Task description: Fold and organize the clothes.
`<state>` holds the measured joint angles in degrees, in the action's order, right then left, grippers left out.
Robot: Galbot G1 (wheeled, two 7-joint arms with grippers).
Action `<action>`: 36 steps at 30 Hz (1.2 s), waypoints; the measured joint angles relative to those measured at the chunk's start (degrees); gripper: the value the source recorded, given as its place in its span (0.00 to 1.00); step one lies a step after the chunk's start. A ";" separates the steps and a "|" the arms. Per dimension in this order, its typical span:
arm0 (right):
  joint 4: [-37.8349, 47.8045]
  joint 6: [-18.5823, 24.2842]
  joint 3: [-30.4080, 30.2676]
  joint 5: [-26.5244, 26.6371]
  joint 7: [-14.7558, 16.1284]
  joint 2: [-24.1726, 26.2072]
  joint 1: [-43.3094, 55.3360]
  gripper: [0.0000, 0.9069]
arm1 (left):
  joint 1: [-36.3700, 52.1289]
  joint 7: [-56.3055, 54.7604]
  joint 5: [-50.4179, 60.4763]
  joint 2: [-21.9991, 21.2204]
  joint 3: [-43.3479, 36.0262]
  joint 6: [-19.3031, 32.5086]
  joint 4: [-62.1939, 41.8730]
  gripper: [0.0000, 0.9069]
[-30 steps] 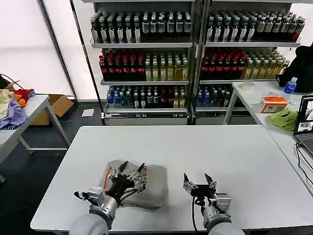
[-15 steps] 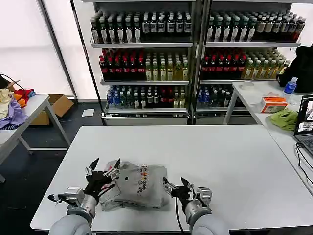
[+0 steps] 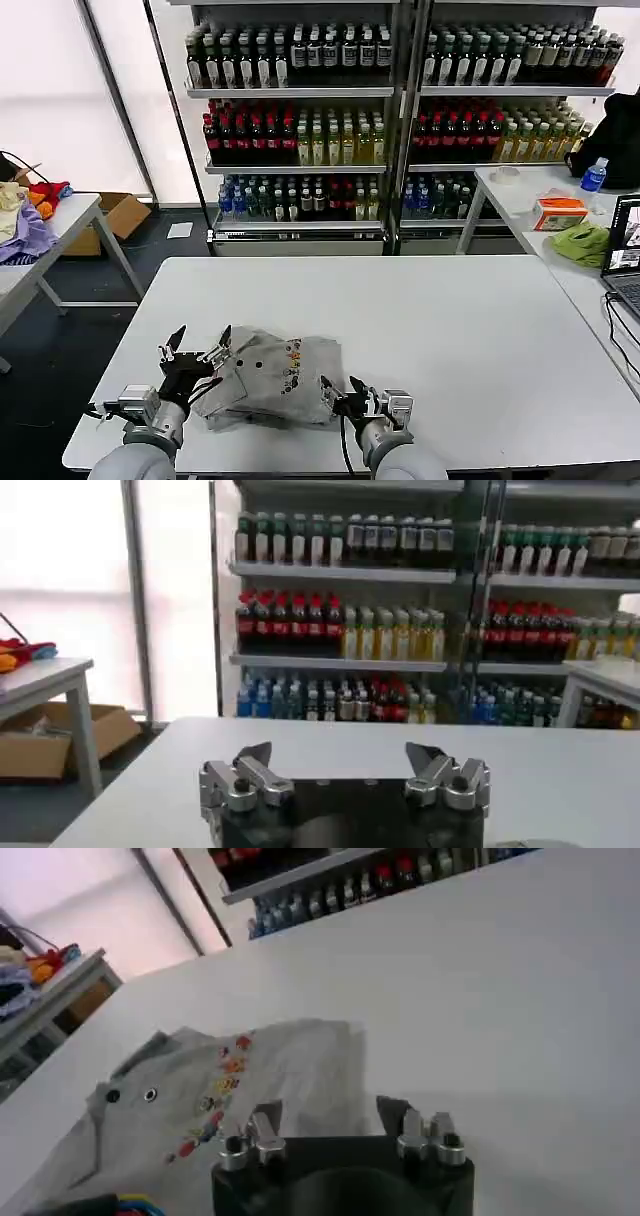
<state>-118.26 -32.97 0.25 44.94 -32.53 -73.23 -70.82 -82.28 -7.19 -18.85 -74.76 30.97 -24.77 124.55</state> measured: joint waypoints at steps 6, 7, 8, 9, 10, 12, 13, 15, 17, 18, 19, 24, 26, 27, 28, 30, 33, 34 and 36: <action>0.71 -0.02 -0.06 -0.26 0.00 -0.01 -0.20 0.00 | -0.40 -0.16 -0.06 -0.02 0.20 -0.02 0.34 1.00; 0.77 -0.02 -0.05 -0.36 0.02 -0.03 -0.25 0.00 | -0.51 -0.18 -0.06 -0.03 0.20 -0.03 0.35 1.00; 0.82 -0.01 -0.07 -0.53 0.09 0.02 -0.33 0.00 | -0.61 -0.21 -0.07 -0.03 0.21 -0.04 0.35 1.00; 0.87 0.00 -0.11 -0.68 0.13 0.09 -0.38 0.00 | -0.72 -0.23 -0.09 -0.03 0.23 -0.04 0.36 1.00; 0.94 0.06 -0.17 -0.83 0.23 0.17 -0.44 0.00 | -0.83 -0.27 -0.11 -0.03 0.26 -0.04 0.38 1.00; 1.01 0.18 -0.25 -1.19 0.42 0.31 -0.50 0.00 | -1.05 -0.30 -0.15 -0.04 0.32 -0.06 0.48 1.00; 1.01 0.22 -0.25 -1.35 0.49 0.37 -0.49 0.00 | -1.12 -0.31 -0.20 -0.04 0.36 -0.06 0.56 1.00; 1.01 0.23 -0.23 -1.56 0.58 0.51 -0.44 0.00 | -1.29 -0.33 -0.24 -0.06 0.40 -0.09 0.66 1.00; 1.01 0.26 -0.22 -1.75 0.72 0.66 -0.36 0.00 | -1.43 -0.35 -0.24 -0.09 0.45 -0.10 0.76 1.00; 1.01 0.26 -0.25 -1.86 0.84 0.75 -0.36 0.00 | -1.53 -0.35 -0.24 -0.14 0.46 -0.10 0.83 1.00; 1.01 0.27 -0.28 -1.95 0.94 0.79 -0.36 0.00 | -1.61 -0.35 -0.25 -0.18 0.47 -0.11 0.87 1.00; 1.04 0.44 -0.34 -2.59 1.47 0.78 -0.49 0.11 | -1.97 -0.37 -0.25 -0.28 0.59 -0.11 1.01 1.00; 0.98 0.72 -0.14 -3.17 1.97 0.74 -0.69 1.00 | -2.13 -0.37 -0.24 -0.33 0.60 -0.11 1.06 1.00; 0.81 0.89 0.05 -3.54 2.30 0.70 -0.84 1.00 | -2.24 -0.36 -0.24 -0.34 0.60 -0.11 1.12 1.00; 0.63 0.99 0.21 -3.87 2.57 0.69 -0.92 1.00 | -2.36 -0.36 -0.23 -0.35 0.60 -0.10 1.14 1.00; 0.16 1.01 0.64 -4.64 3.17 0.68 -0.88 1.00 | -2.55 -0.33 -0.22 -0.36 0.60 -0.10 1.17 1.00; 0.00 0.98 0.75 -5.64 3.54 0.53 -0.60 1.00 | -2.60 -0.29 -0.12 -0.37 0.46 -0.12 1.14 1.00; 0.04 0.98 0.71 -5.97 3.67 0.44 -0.42 1.00 | -2.54 -0.29 -0.08 -0.43 0.36 -0.16 1.12 1.00; 0.32 0.90 0.49 -6.39 3.89 0.23 -0.11 1.00 | -2.48 -0.27 -0.03 -0.47 0.16 -0.25 1.12 1.00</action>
<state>-117.94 -32.07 0.75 38.55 -28.64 -73.01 -70.93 -84.75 -7.46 -18.88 -75.23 31.13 -25.02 125.67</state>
